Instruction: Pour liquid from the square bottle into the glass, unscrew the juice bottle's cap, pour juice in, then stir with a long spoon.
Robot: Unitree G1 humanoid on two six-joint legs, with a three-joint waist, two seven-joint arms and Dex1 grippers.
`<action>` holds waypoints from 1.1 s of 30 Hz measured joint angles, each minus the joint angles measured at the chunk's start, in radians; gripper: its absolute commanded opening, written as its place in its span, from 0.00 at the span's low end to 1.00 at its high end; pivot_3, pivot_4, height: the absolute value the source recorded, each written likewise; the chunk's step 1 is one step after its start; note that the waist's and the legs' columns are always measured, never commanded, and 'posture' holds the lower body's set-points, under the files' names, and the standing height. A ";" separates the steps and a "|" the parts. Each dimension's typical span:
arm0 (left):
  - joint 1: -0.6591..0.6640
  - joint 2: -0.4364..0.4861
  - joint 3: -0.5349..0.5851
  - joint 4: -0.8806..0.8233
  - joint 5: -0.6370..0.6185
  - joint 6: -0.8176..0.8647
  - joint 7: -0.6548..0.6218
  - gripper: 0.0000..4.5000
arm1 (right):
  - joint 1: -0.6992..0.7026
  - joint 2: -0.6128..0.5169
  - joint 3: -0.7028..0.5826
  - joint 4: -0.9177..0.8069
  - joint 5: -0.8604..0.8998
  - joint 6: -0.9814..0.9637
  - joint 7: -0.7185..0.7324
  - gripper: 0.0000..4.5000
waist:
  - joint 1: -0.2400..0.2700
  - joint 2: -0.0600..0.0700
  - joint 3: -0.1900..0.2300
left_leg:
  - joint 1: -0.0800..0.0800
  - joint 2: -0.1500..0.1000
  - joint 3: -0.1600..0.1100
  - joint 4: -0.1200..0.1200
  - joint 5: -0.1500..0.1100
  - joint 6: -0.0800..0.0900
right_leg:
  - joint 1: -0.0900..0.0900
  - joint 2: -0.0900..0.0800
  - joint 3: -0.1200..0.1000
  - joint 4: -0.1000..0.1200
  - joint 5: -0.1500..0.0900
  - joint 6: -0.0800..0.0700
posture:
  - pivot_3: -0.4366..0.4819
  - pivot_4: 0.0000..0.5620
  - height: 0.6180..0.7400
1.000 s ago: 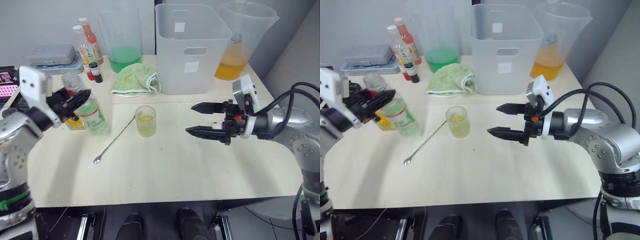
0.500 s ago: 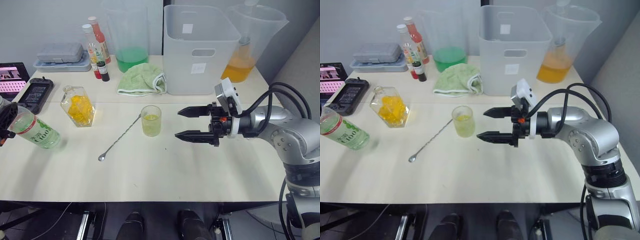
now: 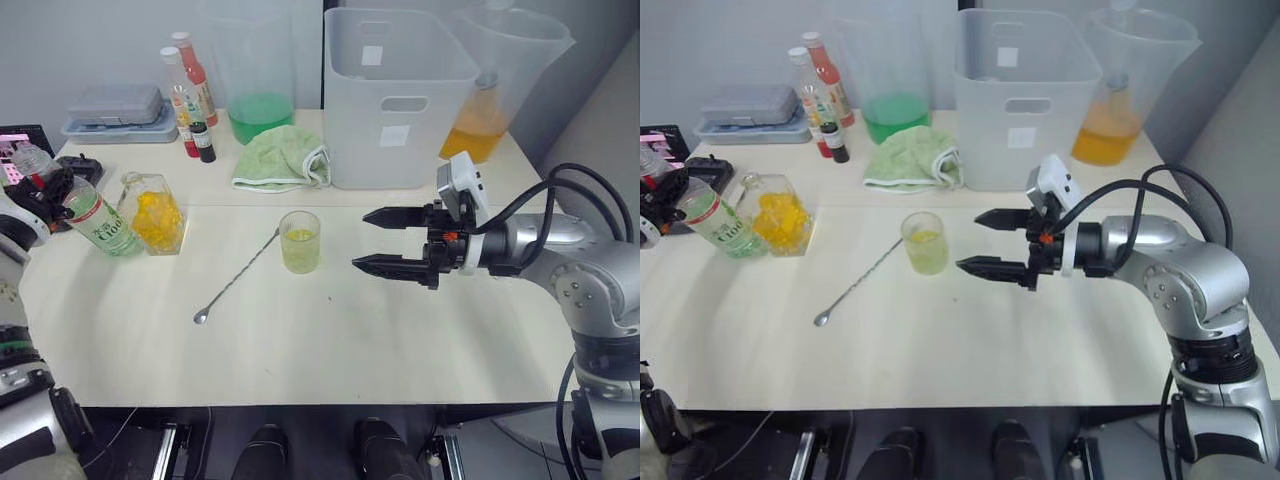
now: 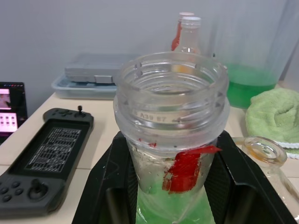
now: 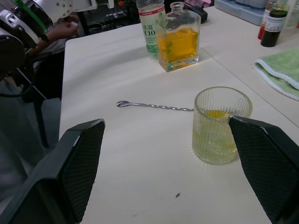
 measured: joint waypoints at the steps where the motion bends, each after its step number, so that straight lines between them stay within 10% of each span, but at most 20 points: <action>1: -0.016 0.001 -0.010 0.047 0.011 -0.032 -0.005 0.34 | 0.009 -0.007 -0.006 -0.012 0.007 0.011 -0.008 0.99 | -0.003 0.000 0.000 | 0.000 0.000 0.000 0.000 0.000 0.000 | 0.000 0.000 0.000 0.000 0.000 0.000 | 0.48 0.27 1.00; 16: -0.030 -0.007 -0.025 0.190 0.033 -0.187 -0.016 0.34 | 0.057 -0.050 -0.064 -0.064 0.039 0.038 -0.032 0.99 | -0.013 0.000 0.000 | 0.002 0.000 0.000 0.000 0.000 0.000 | 0.000 0.000 0.000 0.001 0.000 0.000 | 0.48 0.27 1.00; 24: -0.017 -0.021 -0.003 0.164 -0.006 -0.192 -0.018 0.97 | 0.008 -0.022 -0.057 -0.065 0.070 0.049 -0.056 1.00 | -0.011 0.000 0.000 | 0.001 0.000 0.000 0.000 0.000 0.000 | 0.000 0.000 0.000 0.001 0.000 0.000 | 0.48 0.27 1.00; 33: -0.015 -0.038 0.053 0.016 -0.103 -0.215 -0.041 0.99 | -0.010 -0.003 -0.037 -0.065 0.073 0.059 -0.070 1.00 | -0.009 0.000 0.000 | 0.001 0.000 0.000 0.000 0.000 0.000 | 0.000 -0.001 0.000 0.000 0.000 0.000 | 0.48 0.27 1.00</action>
